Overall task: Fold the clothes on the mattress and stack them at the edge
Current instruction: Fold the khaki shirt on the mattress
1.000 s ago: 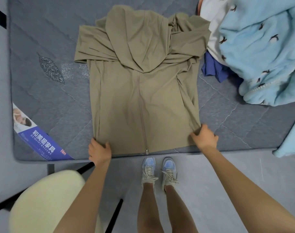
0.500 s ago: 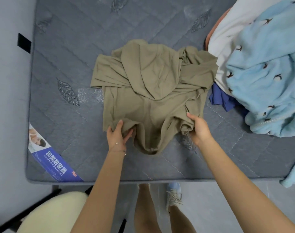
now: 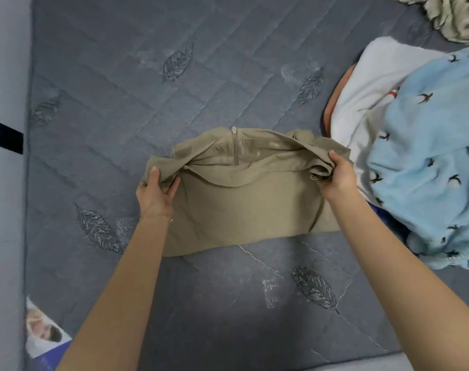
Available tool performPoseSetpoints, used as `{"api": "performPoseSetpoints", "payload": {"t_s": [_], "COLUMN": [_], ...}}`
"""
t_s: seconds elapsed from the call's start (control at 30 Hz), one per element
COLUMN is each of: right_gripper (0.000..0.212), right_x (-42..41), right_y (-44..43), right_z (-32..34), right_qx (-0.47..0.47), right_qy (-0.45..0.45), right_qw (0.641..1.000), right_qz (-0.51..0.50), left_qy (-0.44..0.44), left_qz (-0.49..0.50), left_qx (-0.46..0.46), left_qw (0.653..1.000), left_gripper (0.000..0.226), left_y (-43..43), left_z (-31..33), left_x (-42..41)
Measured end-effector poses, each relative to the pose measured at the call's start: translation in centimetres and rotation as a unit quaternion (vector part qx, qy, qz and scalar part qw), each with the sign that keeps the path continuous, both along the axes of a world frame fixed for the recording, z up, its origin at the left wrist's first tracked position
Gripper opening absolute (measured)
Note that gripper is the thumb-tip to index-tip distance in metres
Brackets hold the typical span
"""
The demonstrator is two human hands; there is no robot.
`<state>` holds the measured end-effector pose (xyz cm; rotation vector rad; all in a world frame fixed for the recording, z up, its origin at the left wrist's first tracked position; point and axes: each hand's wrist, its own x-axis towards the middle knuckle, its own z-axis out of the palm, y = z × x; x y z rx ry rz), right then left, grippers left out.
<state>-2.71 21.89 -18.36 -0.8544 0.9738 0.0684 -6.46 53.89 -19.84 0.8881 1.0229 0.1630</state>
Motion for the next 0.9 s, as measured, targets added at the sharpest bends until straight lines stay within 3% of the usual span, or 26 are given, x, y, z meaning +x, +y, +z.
{"api": "performPoseSetpoints", "payload": {"t_s": [0.17,0.27,0.33,0.4,0.43,0.5,0.6,0.67,0.77,0.83,0.9], "right_gripper": [0.023,0.026,0.040,0.041,0.036,0.028,0.036,0.047,0.061,0.071,0.077], "right_x": [4.8,5.5,4.9,4.2,3.9,3.8,4.0,3.9,3.6,3.3,2.7], "right_y": [0.0,-0.2,-0.5,-0.9,-1.2,-1.9,-2.6,-3.1,-4.0,-4.6,-5.1], "right_z": [-0.4,-1.5,-2.5,-3.6,-4.2,-5.6,-7.9,-8.7,-9.1,-9.0,-8.6], "right_qx": [0.073,-0.052,-0.164,-0.257,-0.307,-0.422,-0.538,-0.574,-0.590,-0.599,-0.627], "right_qy": [-0.054,-0.050,-0.057,-0.085,-0.096,-0.105,-0.049,-0.001,0.024,0.036,0.037], "right_qw": [0.996,0.995,0.975,0.940,0.909,0.806,0.639,0.597,0.587,0.595,0.607], "right_qz": [-0.009,0.071,0.136,0.209,0.265,0.401,0.547,0.560,0.554,0.534,0.487], "left_qy": [-0.023,-0.031,-0.029,-0.048,-0.061,-0.088,-0.078,-0.030,0.051,0.099,0.113], "left_qz": [-0.002,-0.075,-0.157,-0.266,-0.323,-0.416,-0.544,-0.599,-0.630,-0.645,-0.620], "left_qx": [0.006,0.045,0.142,0.315,0.421,0.563,0.603,0.615,0.626,0.605,0.611], "left_qw": [1.000,0.996,0.977,0.910,0.845,0.708,0.579,0.511,0.457,0.457,0.478], "left_gripper": [0.017,0.046,0.057,0.050,0.040,0.026,0.037,0.052,0.069,0.076,0.077], "left_y": [0.5,-0.5,-1.8,-3.1,-3.6,-4.7,-6.8,-7.9,-8.8,-9.4,-10.7], "left_z": [-1.5,-2.7,-3.7,-4.8,-5.4,-6.5,-7.7,-8.3,-9.1,-9.4,-9.4], "left_x": [4.5,5.3,4.8,4.2,4.1,4.0,4.5,5.2,7.1,7.9,7.8]}}
